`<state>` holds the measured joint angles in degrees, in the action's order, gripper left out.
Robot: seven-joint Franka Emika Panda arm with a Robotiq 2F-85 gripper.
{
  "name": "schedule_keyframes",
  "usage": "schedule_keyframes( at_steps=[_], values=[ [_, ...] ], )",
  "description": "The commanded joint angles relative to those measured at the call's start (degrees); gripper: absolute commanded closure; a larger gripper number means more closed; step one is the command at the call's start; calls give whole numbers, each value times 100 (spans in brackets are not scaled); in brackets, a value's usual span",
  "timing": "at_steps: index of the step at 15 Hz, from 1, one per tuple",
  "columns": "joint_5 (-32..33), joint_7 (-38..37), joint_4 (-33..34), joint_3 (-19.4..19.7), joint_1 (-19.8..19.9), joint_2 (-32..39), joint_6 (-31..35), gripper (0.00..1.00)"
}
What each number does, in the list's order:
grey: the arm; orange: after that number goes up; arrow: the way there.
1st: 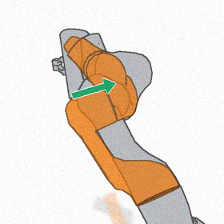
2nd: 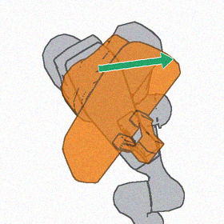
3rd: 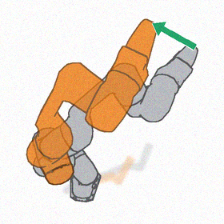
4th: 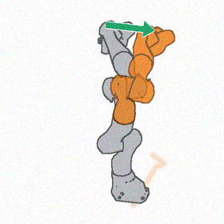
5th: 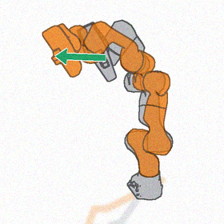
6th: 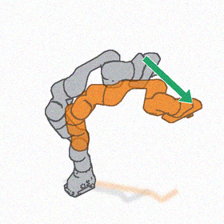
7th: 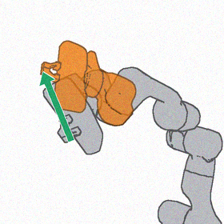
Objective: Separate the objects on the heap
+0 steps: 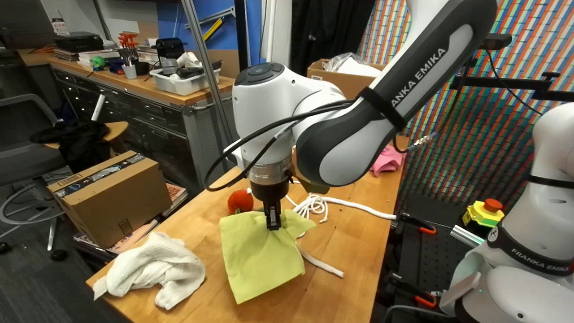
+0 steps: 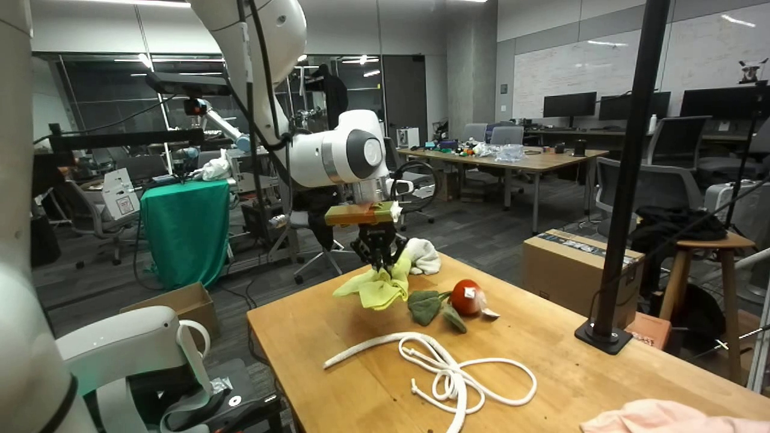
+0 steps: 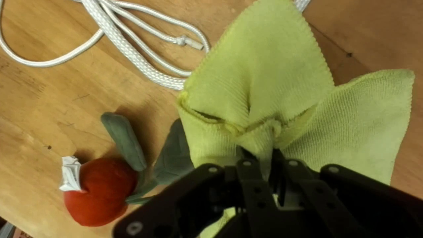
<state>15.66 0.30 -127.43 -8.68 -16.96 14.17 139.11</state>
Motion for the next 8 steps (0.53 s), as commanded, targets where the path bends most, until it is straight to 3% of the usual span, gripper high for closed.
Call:
schedule_keyframes(
  at_steps=[1, 8],
  values=[
    [-671, 685, -217, -401, 187, -335, -247, 95],
    [-1557, 1494, -509, -837, 161, -504, -892, 95]
  ],
)
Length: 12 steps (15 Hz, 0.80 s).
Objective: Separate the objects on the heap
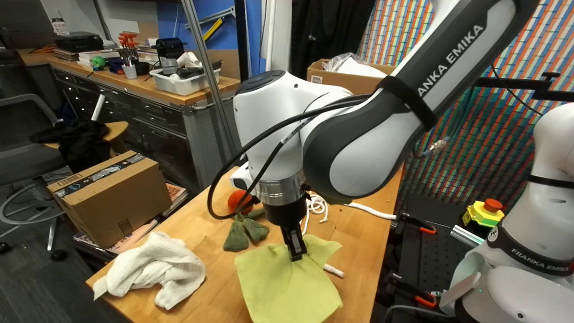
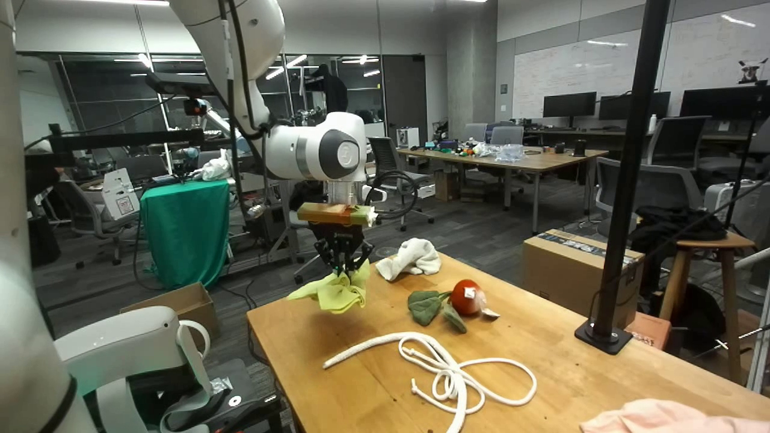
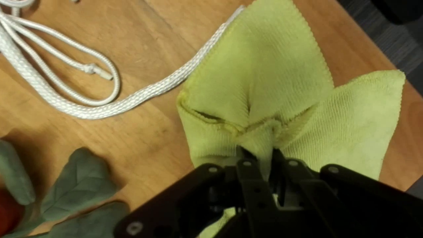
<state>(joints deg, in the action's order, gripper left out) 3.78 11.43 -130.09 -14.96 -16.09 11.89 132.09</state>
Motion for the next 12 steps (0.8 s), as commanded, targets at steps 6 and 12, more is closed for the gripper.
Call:
schedule_keyframes(
  at_steps=[6, 12],
  values=[
    [-1139, 614, -464, -488, 53, -50, 134, 95],
    [-2261, 619, -752, -687, 96, 166, 1263, 95]
  ],
)
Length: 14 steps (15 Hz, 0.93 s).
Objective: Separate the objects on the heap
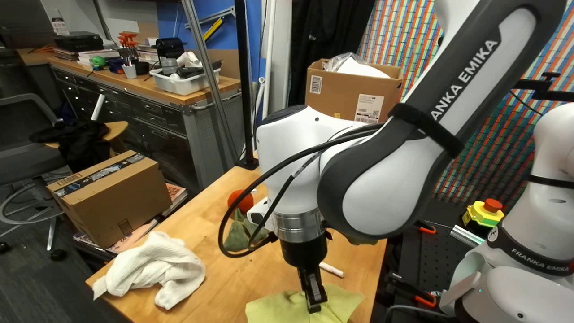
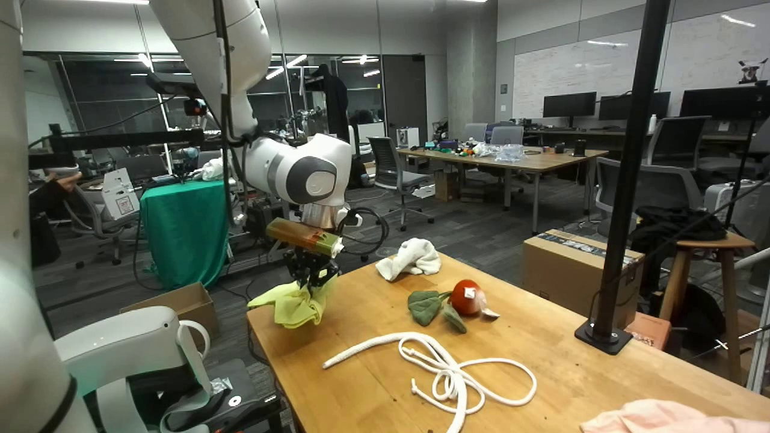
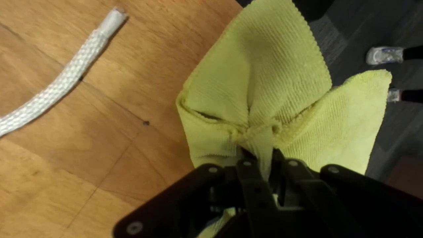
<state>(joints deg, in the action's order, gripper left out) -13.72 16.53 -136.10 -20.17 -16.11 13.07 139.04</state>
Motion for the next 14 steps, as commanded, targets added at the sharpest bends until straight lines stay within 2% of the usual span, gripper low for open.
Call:
schedule_keyframes(
  at_steps=[1, 4, 5, 6, 8, 9, 14],
  values=[
    [-662, 99, -178, -203, 106, 86, 735, 95],
    [-833, -13, -180, -254, 110, 196, 864, 95],
    [-791, -48, -175, -247, 102, 208, 790, 84],
    [-776, -66, -173, -242, 103, 228, 768, 62],
    [-677, -134, -172, -213, 88, 250, 705, 58],
    [-671, -143, -175, -211, 90, 269, 711, 53],
    [-599, -162, -182, -192, 80, 280, 782, 14]
  ],
)
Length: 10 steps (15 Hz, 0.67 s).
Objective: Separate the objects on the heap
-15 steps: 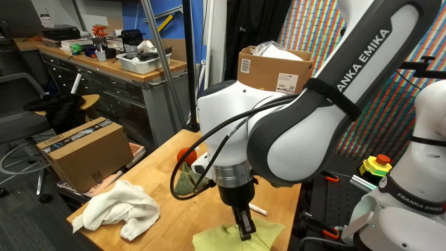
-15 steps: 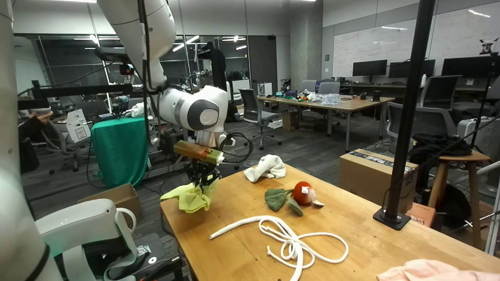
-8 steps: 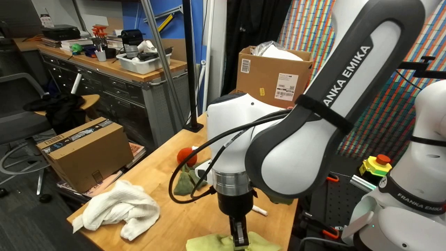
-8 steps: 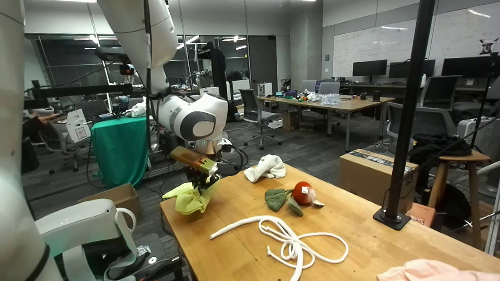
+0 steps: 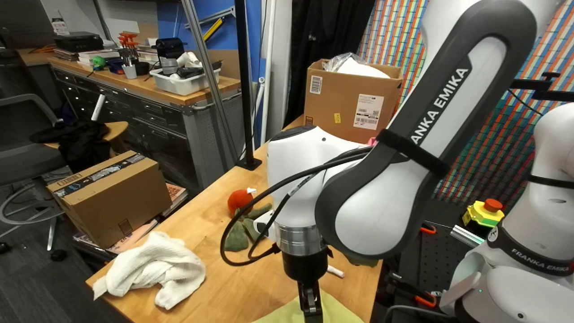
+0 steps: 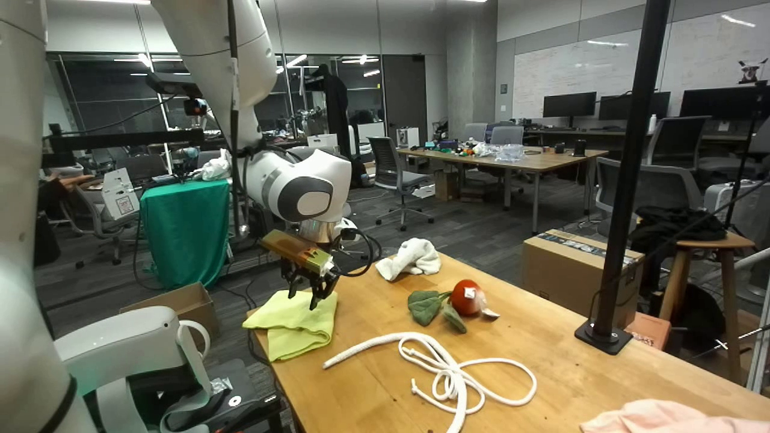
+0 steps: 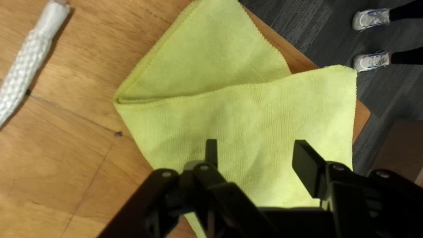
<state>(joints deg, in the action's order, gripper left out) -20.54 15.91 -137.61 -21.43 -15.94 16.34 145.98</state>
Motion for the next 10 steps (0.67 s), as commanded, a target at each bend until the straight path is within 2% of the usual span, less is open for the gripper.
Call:
schedule_keyframes(
  at_steps=[1, 2, 3, 10],
  values=[
    [137, -123, -34, -44, 56, -73, 66, 6],
    [250, -172, -45, 7, 32, -81, 129, 1],
    [412, -231, -58, 69, 6, -90, 174, 0],
    [2346, -1228, -81, 843, -92, -103, 643, 1]
  ],
)
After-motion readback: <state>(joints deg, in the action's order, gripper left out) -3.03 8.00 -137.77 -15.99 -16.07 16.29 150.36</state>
